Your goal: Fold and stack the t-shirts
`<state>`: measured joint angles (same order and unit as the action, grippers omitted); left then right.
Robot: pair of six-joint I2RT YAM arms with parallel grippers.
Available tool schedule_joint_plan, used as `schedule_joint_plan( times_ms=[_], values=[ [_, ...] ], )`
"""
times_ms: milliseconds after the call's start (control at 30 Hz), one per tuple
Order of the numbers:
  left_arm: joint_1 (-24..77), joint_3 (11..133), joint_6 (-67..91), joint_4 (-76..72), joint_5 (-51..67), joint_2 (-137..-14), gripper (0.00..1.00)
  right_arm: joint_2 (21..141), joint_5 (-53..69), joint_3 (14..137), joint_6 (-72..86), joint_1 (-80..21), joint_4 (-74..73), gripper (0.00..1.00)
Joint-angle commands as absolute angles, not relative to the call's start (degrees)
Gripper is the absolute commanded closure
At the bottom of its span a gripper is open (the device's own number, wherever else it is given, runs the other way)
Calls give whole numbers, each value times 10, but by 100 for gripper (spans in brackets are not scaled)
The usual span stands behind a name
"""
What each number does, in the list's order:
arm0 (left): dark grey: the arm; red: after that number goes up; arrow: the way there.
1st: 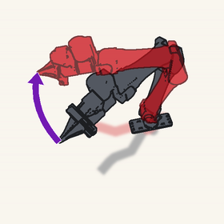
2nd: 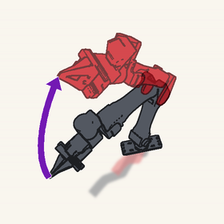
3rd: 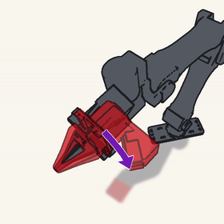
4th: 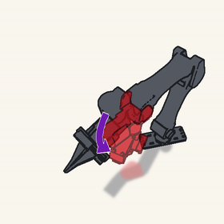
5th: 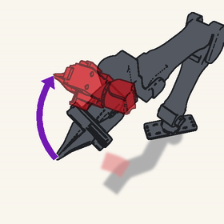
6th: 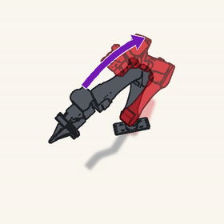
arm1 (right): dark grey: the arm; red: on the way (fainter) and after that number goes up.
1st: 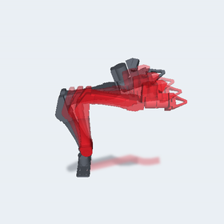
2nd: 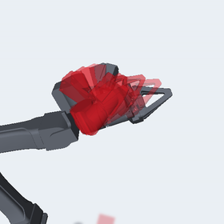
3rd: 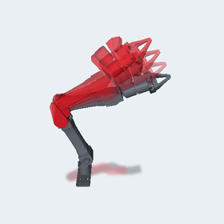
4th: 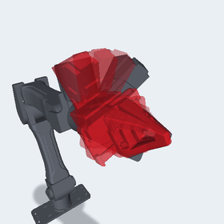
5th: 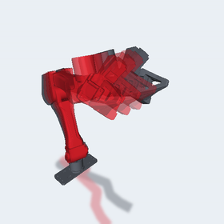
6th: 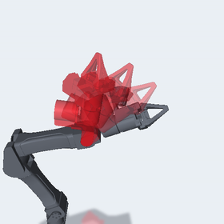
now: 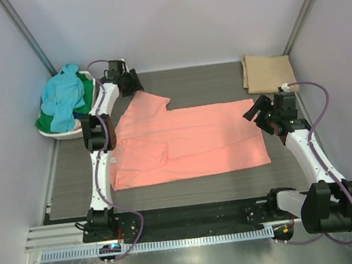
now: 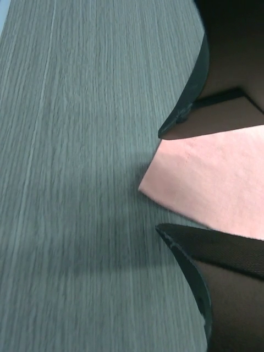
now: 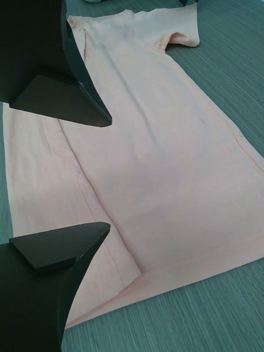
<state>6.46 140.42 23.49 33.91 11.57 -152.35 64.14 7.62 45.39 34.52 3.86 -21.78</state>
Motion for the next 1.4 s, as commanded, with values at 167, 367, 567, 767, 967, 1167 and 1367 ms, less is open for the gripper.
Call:
schedule_joint_plan(
  times_ms=[167,367,567,767,967,1167,1367],
  values=[
    [90,1356,218,349,73,-1514,47,634,61,461,329,37,-197,23],
    [106,1358,214,359,31,-1515,71,637,58,465,328,37,-197,23],
    [112,1306,251,324,31,-1498,97,702,28,508,311,35,-188,23],
    [120,1202,283,232,32,-1448,100,861,-52,613,301,38,-178,24],
    [120,1199,287,227,63,-1450,100,1022,-96,739,305,39,-162,36],
    [119,1138,291,179,57,-1419,100,1144,-96,809,289,39,-135,40],
    [119,1106,288,157,57,-1400,100,1191,-116,844,270,39,-127,42]
  ],
)
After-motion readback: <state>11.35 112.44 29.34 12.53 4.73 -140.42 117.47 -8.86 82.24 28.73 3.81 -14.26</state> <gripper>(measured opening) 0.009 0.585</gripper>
